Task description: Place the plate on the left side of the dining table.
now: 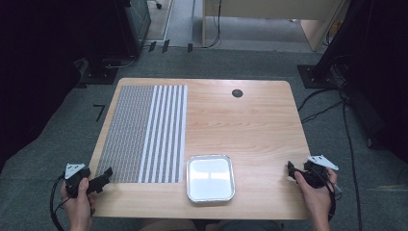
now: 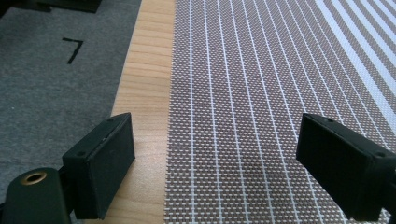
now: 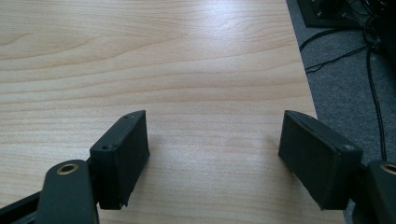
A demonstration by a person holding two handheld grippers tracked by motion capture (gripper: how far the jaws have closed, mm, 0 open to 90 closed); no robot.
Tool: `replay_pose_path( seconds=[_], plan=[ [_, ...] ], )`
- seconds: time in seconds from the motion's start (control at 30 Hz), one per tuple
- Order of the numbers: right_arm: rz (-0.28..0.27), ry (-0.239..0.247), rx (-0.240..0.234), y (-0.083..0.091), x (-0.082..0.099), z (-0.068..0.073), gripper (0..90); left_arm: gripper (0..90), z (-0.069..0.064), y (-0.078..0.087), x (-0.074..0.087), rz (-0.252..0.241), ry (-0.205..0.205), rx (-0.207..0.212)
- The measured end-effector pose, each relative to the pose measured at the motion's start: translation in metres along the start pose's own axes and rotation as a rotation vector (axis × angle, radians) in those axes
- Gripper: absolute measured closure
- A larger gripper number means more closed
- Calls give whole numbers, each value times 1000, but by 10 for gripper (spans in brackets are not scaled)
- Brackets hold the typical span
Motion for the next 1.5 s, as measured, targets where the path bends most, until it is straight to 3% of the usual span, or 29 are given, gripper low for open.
replay_pose_path(
  seconds=[0.37,0.47,0.73,0.93,1.2,1.5],
  plan=[
    [9,4,-6,-1,-1,1,186,115,0,5,-6,-17,29,-24],
    [13,5,-11,-2,-1,2,156,116,-7,7,-11,-22,-13,-42],
    [14,-35,-14,1,-3,3,176,116,-25,11,-18,-45,-25,-72],
    [-33,-40,-1,8,-8,11,175,116,-42,10,-22,-56,-22,-28],
    [-73,-51,-35,17,-14,24,173,115,-56,10,-25,-66,-15,5],
    [-82,-36,-63,21,-18,40,172,115,-67,9,-24,-59,-35,8]
  ],
)
Point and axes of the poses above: each handheld gripper's, and its own axes: y roughly backward along the jaws, x roughly out of its underside, z roughly to its left, the point moved 3 cm from there along -y, roughly forward along the jaws, and after that the axes turned 1 degree about z, right-handed, at the moved point
